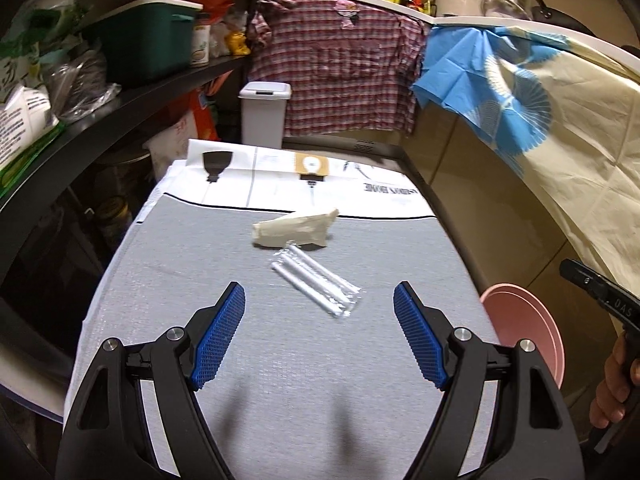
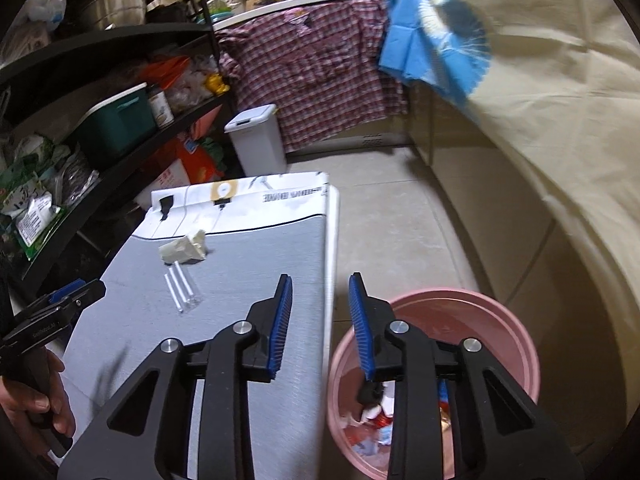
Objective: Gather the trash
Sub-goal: 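Move both open tools back to the board toward the straws and cream paper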
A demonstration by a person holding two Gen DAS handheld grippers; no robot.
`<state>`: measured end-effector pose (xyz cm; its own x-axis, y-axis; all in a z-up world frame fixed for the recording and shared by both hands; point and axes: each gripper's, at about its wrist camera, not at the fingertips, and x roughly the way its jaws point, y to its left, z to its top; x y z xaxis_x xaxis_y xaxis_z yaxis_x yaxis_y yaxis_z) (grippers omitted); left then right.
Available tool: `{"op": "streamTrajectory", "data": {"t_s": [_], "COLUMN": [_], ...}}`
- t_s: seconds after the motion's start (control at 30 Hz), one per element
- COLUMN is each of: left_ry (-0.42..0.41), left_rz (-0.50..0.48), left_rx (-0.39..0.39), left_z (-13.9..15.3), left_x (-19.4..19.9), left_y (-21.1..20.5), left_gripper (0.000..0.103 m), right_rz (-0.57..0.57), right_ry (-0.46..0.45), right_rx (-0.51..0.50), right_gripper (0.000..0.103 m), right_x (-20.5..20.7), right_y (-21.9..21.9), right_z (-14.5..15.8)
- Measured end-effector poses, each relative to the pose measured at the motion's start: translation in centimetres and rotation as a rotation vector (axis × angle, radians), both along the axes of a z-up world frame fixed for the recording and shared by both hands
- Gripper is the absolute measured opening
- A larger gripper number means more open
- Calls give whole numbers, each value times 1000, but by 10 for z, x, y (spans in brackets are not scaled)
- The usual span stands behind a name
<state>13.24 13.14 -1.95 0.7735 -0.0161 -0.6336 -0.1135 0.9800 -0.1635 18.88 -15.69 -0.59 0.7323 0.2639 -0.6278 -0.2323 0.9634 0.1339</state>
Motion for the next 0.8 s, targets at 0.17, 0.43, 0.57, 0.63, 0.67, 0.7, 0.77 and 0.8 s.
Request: {"op": "streamTrajectory", "data": {"t_s": [0.17, 0.43, 0.57, 0.63, 0.67, 0.7, 0.77, 0.8], "left_ry": [13, 31, 44, 43, 43, 44, 48, 48], "left_rz": [21, 61, 94, 113, 123, 135, 163, 172], "left_rx": [-4, -6, -35, -32, -31, -36, -59, -63], "left_z": [-7, -16, -22, -25, -26, -27, -29, -30], "left_x": [3, 8, 10, 12, 13, 14, 16, 17], "left_y": [14, 37, 54, 62, 66, 70, 82, 85], "left_gripper": [75, 75, 74, 73, 70, 67, 62, 58], "right_rz": [38, 116, 170, 208, 231, 252, 275, 292], "right_ry": [11, 23, 50, 55, 65, 71, 78, 88], "right_rx": [8, 4, 2, -1, -1, -2, -7, -6], "right_gripper": [29, 28, 29, 29, 29, 29, 33, 33], "right_x": [13, 28, 36, 38, 40, 41, 43, 46], "right_y": [25, 60, 82, 93, 99, 106, 115, 122], "right_z": [-11, -30, -43, -47, -50, -53, -58, -62]}}
